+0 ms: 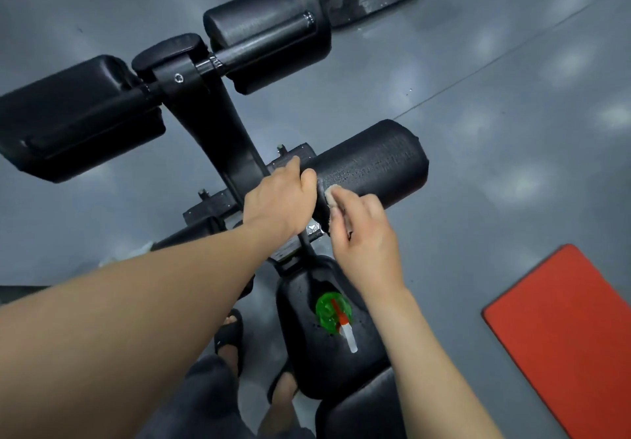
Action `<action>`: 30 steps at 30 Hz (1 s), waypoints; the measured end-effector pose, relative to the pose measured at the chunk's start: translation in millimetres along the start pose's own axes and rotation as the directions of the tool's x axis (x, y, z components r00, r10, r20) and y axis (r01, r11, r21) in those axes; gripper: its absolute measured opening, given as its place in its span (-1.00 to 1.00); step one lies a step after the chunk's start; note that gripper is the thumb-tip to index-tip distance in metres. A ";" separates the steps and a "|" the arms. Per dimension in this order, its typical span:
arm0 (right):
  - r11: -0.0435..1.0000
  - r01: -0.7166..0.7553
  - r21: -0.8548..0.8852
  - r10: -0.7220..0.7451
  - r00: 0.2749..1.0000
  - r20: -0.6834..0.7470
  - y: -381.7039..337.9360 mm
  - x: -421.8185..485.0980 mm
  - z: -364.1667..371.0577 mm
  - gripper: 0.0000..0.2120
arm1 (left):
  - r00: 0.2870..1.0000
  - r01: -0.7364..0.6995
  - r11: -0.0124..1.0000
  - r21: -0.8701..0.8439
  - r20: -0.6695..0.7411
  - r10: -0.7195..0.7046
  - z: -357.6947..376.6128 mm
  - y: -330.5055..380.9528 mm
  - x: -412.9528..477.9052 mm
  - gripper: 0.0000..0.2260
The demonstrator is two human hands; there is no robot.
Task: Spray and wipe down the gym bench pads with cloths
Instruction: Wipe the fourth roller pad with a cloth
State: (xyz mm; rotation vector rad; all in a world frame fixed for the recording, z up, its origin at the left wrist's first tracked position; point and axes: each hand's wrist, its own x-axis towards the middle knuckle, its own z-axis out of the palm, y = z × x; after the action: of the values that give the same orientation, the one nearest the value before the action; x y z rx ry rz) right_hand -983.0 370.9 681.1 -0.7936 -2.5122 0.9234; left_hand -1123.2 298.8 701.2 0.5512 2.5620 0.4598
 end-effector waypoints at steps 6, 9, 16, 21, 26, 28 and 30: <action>0.988 -0.054 -0.146 0.048 0.998 -0.044 18.6 24.5 -19.0 -0.76 | 1.000 -0.004 1.000 -0.004 -0.008 0.004 0.5 -1.9 2.1 -0.58; 0.978 -0.165 -0.127 0.145 0.977 -0.154 29.2 43.1 -25.4 -0.76 | 1.000 -0.001 1.000 0.006 -0.012 0.001 2.9 -2.6 2.5 -0.54; 0.999 -0.027 -0.047 0.026 0.999 -0.034 4.2 21.1 -4.9 -0.74 | 0.999 0.027 1.000 -0.012 -0.016 -0.028 0.2 -3.5 1.4 -0.51; 0.978 0.109 -0.179 -0.102 0.994 0.047 1.2 14.4 -8.1 -0.75 | 0.999 0.026 0.999 0.022 -0.032 -0.025 2.2 -2.7 2.3 -0.53; 0.976 -0.067 -0.207 0.053 0.996 -0.072 28.5 50.3 -28.0 -0.74 | 0.999 0.015 1.000 0.023 -0.043 -0.014 1.6 -2.8 0.8 -0.57; 0.966 -0.169 -0.197 0.144 0.980 -0.134 40.9 63.3 -37.3 -0.75 | 0.999 0.005 0.999 0.039 -0.045 -0.003 1.8 -2.2 0.8 -0.59; 0.950 -0.248 -0.192 0.209 0.957 -0.202 49.6 73.7 -42.9 -0.76 | 0.999 -0.007 0.998 0.064 -0.049 0.010 1.3 -1.7 2.2 -0.62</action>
State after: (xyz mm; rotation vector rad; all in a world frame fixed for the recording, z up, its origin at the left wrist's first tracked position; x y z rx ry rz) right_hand -1000.7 467.7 688.1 -1.2026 -2.4219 0.6193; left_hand -1124.8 298.6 698.6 0.5801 2.6302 0.4000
